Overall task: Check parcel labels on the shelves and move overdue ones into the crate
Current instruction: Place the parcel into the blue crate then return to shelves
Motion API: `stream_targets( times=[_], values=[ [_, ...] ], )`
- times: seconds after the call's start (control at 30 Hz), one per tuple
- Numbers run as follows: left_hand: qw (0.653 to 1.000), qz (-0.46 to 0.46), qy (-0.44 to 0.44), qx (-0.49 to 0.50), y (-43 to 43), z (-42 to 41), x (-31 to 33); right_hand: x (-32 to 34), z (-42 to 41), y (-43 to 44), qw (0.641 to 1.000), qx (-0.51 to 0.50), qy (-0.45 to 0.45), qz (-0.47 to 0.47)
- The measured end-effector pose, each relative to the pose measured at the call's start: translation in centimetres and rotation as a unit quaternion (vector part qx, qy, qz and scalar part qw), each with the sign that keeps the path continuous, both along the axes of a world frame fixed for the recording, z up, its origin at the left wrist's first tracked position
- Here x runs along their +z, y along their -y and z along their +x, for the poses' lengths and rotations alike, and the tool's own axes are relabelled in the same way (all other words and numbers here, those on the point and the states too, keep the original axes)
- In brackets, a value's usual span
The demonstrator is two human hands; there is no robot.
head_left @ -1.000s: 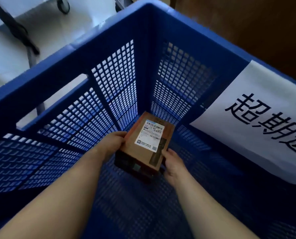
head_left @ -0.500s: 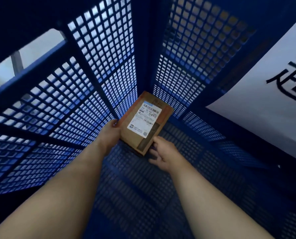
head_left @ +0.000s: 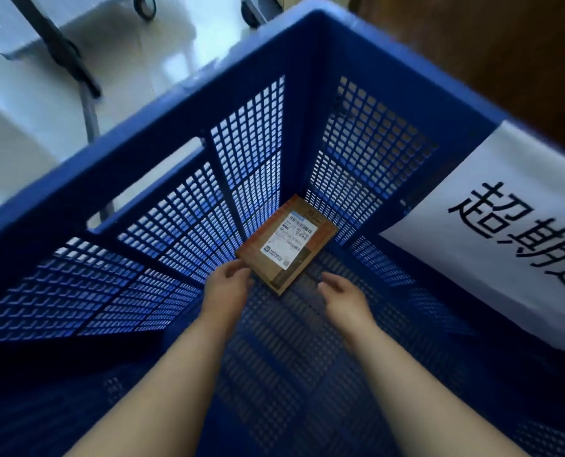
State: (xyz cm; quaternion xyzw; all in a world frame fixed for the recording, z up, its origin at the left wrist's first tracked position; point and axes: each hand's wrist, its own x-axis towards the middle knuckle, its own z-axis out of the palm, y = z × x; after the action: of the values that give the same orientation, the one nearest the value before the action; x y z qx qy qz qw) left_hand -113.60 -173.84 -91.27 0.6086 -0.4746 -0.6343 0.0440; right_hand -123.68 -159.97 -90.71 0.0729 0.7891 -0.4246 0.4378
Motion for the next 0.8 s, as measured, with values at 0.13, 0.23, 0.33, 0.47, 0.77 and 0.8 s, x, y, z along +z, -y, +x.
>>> stream_targets(
  times=[0.13, 0.23, 0.33, 0.47, 0.77, 0.8],
  values=[
    [0.997, 0.013, -0.022, 0.072, -3.0, 1.5, 6.5, 6.6, 0.0, -2.0, 0.991, 0.108, -0.07, 0.023],
    [0.994, 0.004, -0.046, 0.097, -5.6, 2.8, 12.0, 12.1, 0.5, -3.7, 0.978, 0.189, -0.088, 0.021],
    [0.991, -0.02, -0.062, 0.121, -8.9, 4.1, 17.4, 17.3, 1.2, -6.2, 0.963, 0.255, -0.091, 0.003],
    [0.984, -0.064, -0.071, 0.151, -14.6, 5.8, 24.5, 24.1, 2.5, -10.8, 0.941, 0.325, -0.095, -0.02],
    [0.96, -0.1, -0.089, 0.247, -29.8, 12.5, 38.0, 38.8, 6.2, -21.6, 0.907, 0.395, -0.121, -0.074],
    [0.957, -0.102, -0.091, 0.256, -31.3, 13.5, 39.5, 40.4, 7.0, -22.6, 0.903, 0.403, -0.127, -0.079]
  ],
)
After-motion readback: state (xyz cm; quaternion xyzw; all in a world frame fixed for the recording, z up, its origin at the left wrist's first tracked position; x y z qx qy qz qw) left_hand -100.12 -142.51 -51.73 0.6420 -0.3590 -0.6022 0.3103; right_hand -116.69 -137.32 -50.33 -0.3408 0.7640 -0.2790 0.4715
